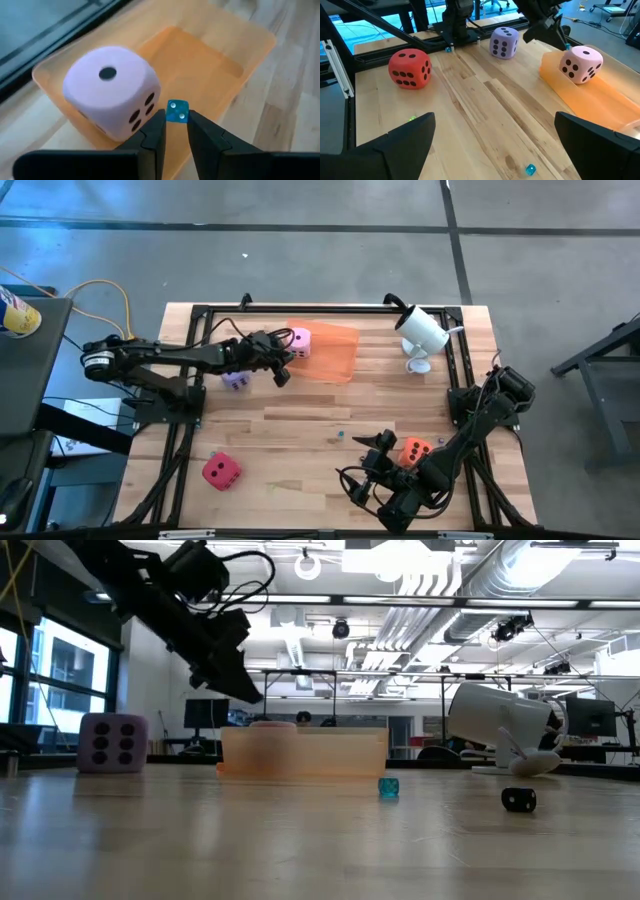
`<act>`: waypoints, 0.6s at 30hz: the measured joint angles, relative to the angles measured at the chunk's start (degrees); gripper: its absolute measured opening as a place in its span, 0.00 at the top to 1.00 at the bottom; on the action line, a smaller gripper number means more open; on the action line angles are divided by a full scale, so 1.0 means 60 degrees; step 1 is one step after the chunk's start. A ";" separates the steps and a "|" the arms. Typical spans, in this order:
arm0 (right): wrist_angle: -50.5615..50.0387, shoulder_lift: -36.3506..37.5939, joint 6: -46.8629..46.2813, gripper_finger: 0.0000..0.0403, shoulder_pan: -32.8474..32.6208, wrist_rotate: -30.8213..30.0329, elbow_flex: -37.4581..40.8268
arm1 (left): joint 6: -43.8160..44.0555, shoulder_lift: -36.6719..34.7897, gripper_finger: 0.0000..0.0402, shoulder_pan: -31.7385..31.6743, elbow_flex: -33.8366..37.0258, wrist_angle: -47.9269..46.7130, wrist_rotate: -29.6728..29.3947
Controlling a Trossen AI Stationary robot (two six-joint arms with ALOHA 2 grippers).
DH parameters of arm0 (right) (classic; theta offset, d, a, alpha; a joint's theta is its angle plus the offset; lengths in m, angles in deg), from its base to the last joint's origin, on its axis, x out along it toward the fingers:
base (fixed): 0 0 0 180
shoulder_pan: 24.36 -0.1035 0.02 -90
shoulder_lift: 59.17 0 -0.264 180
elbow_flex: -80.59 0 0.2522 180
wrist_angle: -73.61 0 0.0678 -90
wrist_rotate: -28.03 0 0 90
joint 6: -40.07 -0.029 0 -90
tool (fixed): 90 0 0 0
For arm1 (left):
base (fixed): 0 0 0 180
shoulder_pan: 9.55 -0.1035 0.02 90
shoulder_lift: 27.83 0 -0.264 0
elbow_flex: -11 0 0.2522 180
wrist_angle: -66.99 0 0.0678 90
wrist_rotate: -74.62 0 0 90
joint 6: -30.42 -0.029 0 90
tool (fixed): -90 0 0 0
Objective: Pick & Place Dice
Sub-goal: Put the small blue die into the orange bin, then put the large purple die into the orange bin
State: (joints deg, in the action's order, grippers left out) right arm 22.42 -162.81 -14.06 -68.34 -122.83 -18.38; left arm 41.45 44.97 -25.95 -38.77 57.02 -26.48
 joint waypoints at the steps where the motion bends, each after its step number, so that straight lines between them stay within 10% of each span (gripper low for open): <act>1: 0.0000 0.0000 0.0000 0.01 0.0000 -0.0003 0.0000 | 0.0000 0.0077 0.82 -0.0016 0.0006 -0.0073 -0.0063; 18: 0.0029 -0.0088 0.0033 0.01 0.0000 -0.0012 -0.0004 | -0.0003 0.0661 0.80 -0.0062 0.0007 0.0348 -0.0683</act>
State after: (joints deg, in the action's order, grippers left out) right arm 22.60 -163.34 -13.86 -68.34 -122.91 -18.40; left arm 41.43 48.94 -26.32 -38.73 59.11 -30.58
